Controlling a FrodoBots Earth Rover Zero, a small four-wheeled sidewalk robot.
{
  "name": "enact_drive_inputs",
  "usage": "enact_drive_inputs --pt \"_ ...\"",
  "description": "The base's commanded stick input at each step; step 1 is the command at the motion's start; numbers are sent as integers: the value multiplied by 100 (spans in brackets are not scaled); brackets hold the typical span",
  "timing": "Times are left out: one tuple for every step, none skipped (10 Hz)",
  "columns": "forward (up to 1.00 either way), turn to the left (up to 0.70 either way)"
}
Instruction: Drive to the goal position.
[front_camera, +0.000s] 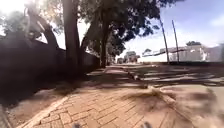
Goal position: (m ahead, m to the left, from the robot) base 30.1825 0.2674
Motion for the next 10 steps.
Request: enact_drive_inputs --pt "58 0" --pt "59 0" --pt "59 -9" --pt "58 -57" --pt "58 -58" --pt "59 -59" --pt "59 -59" --pt "59 -59" --pt "59 -27" --pt "59 0"
